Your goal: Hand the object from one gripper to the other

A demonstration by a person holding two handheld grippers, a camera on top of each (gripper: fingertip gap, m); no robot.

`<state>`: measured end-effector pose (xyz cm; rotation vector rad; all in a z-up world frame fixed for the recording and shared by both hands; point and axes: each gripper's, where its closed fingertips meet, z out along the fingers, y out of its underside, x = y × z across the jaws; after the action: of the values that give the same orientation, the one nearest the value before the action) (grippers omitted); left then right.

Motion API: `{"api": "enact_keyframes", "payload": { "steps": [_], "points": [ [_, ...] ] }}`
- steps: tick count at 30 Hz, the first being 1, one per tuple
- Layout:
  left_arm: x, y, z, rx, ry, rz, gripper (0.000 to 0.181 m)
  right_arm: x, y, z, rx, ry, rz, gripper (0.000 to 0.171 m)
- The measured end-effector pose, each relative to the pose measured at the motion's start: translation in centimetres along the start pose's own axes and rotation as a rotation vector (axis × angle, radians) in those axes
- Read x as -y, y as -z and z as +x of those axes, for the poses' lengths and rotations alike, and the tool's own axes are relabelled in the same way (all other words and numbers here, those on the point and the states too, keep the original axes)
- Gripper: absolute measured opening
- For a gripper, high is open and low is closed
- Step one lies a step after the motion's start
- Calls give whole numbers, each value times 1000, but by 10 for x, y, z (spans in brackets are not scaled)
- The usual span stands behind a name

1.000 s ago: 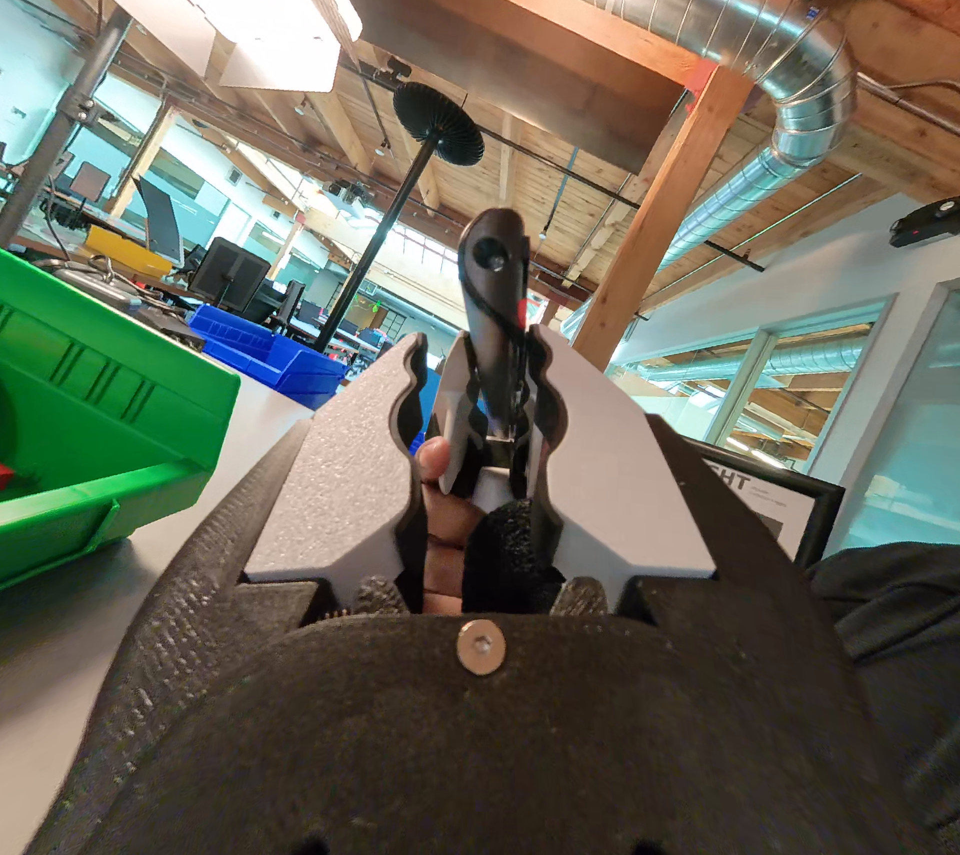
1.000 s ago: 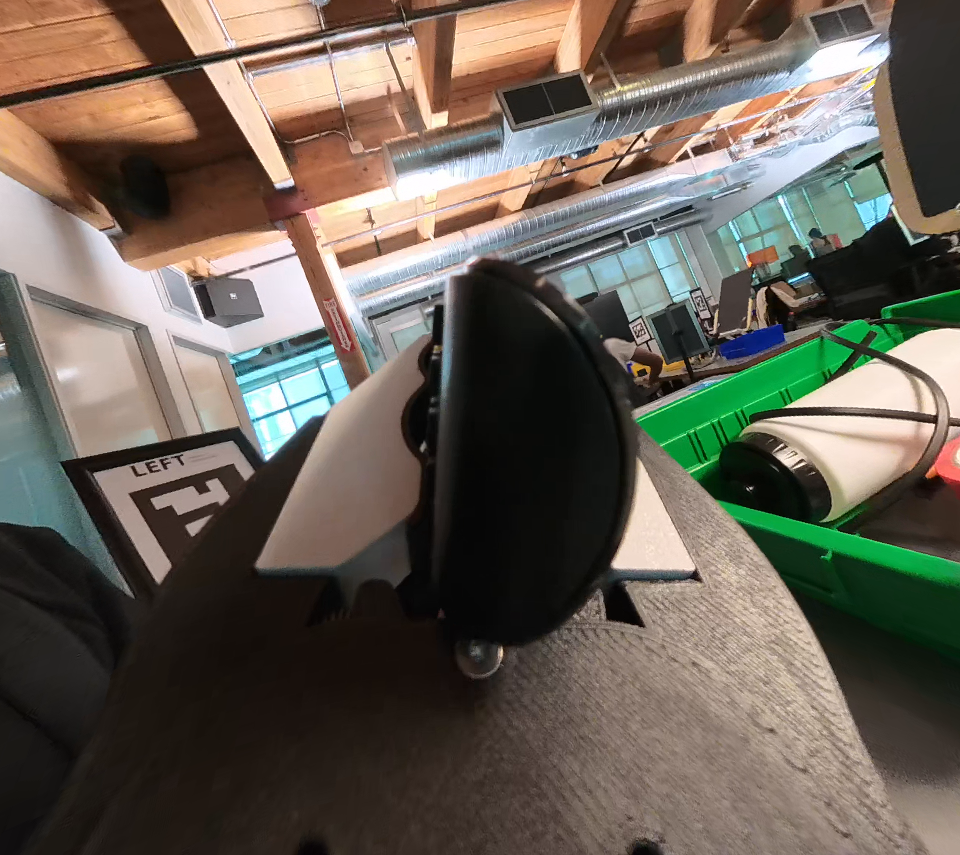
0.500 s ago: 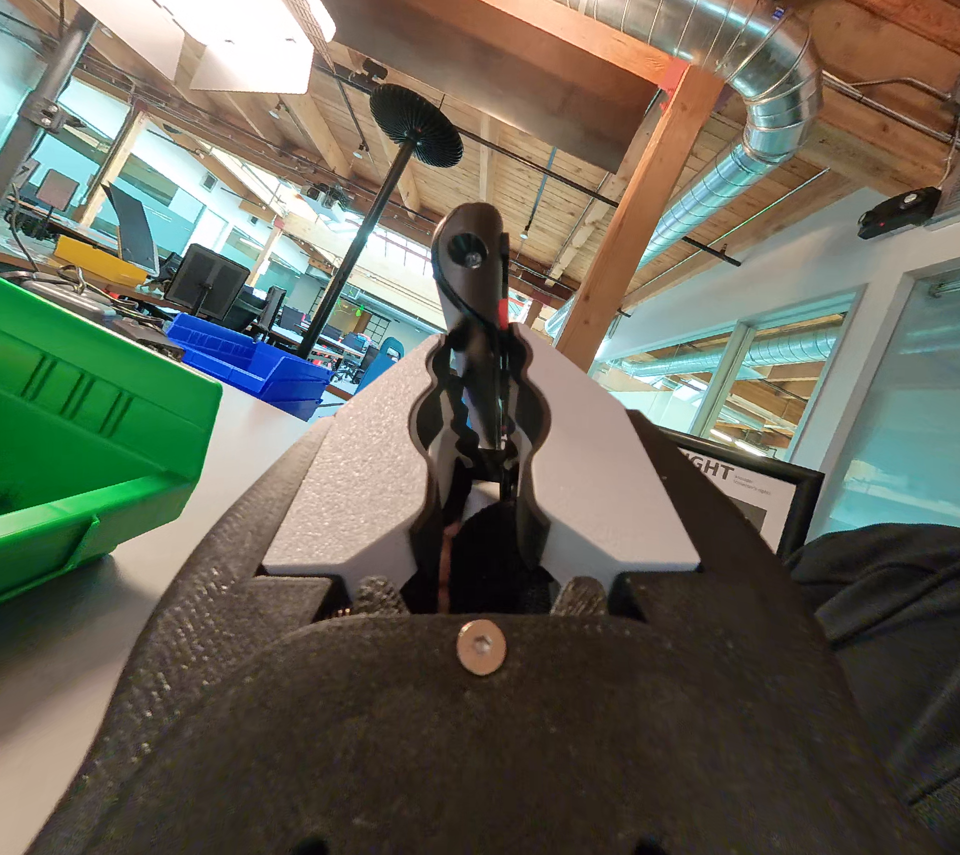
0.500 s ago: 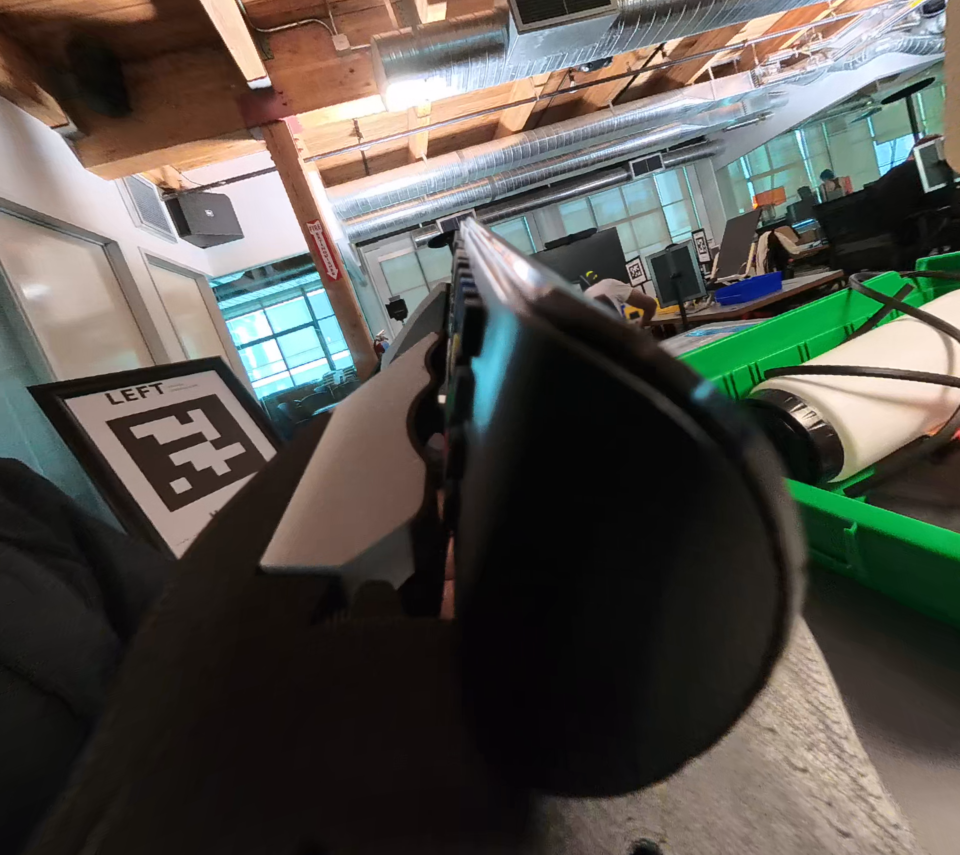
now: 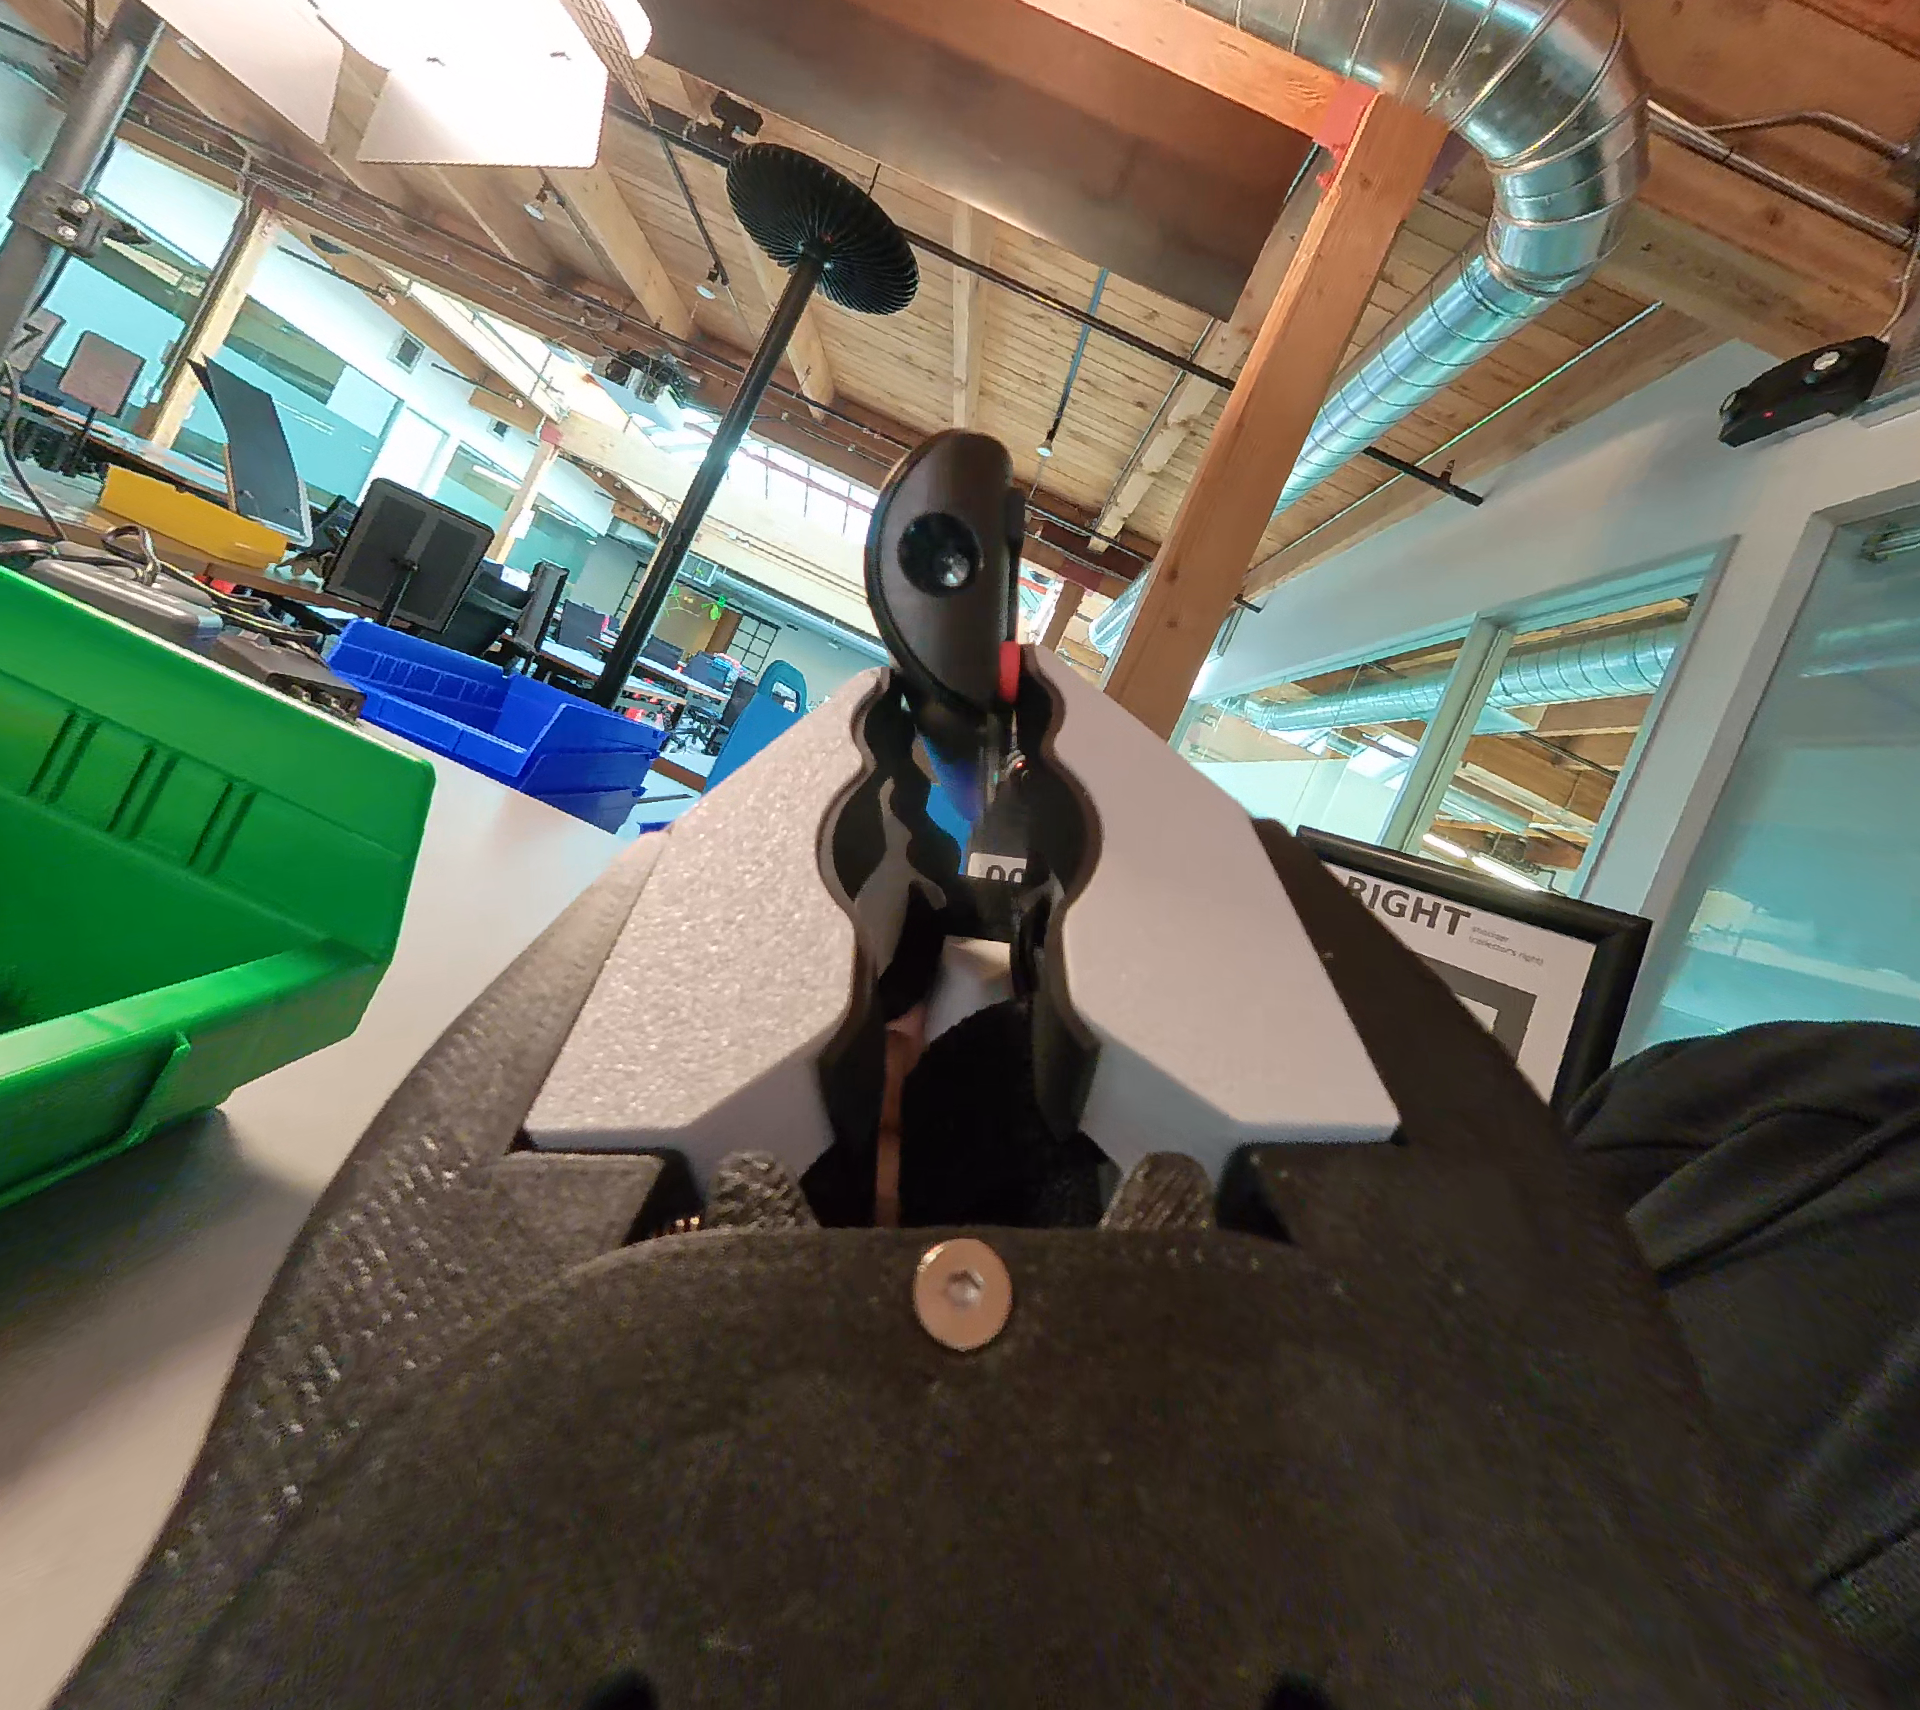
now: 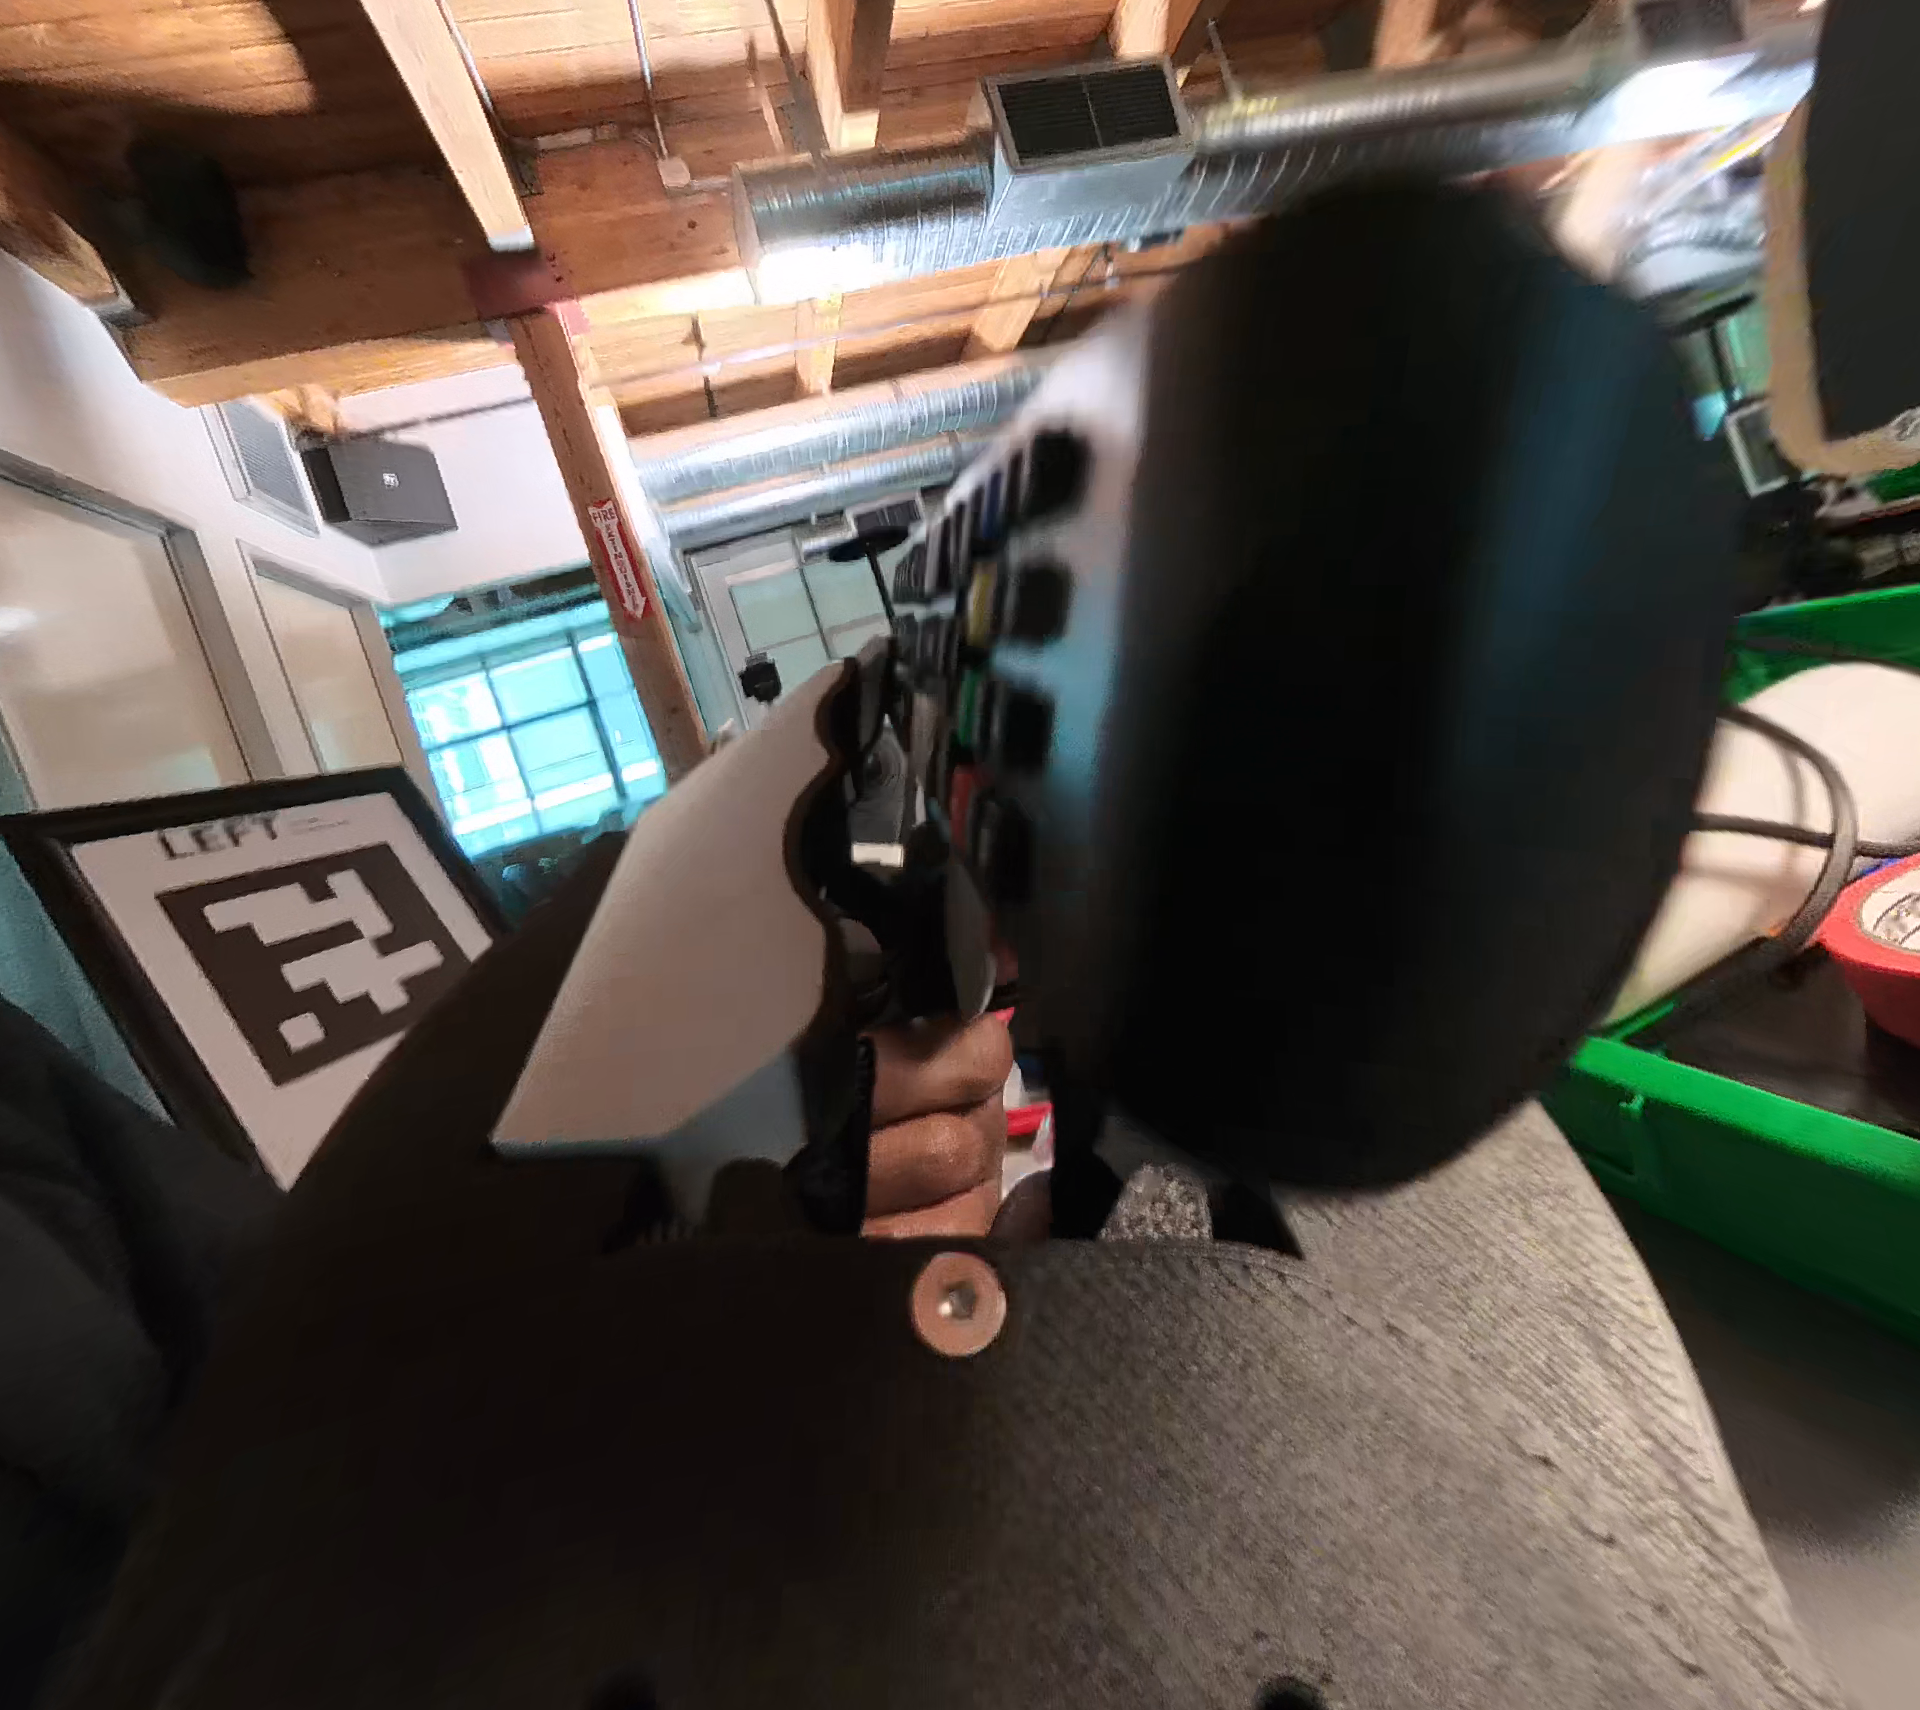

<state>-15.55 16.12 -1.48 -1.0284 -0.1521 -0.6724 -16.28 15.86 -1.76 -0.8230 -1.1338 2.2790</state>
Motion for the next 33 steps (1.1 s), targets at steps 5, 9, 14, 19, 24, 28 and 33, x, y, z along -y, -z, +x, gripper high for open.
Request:
{"api": "enact_keyframes", "payload": {
  "steps": [5, 9, 14, 19, 24, 28, 33],
  "points": [
    [1, 1, -1, -1, 14, 7, 22, 14, 7, 4, -14, -2, 70, 28],
    [6, 2, -6, 41, 10, 40, 31, 14, 7, 4, -34, 39, 72, 28],
    [11, 5, -5, 10, 42, 65, 29, 1, 1, 2, -10, 8, 5, 29],
    [24, 13, -10, 36, 36, 133, 25, 13, 7, 13, -53, -24, 66, 34],
    [22, 11, -14, 41, 103, 135, 30, 15, 9, 14, -54, -35, 76, 27],
    [-1, -1, -10, 28, 100, 11, 46, 7, 5, 10, -37, -31, 38, 26],
    [2, 4, -11, 44, 38, 20, 24, 9, 6, 12, -43, -40, 52, 32]
  ]
}}
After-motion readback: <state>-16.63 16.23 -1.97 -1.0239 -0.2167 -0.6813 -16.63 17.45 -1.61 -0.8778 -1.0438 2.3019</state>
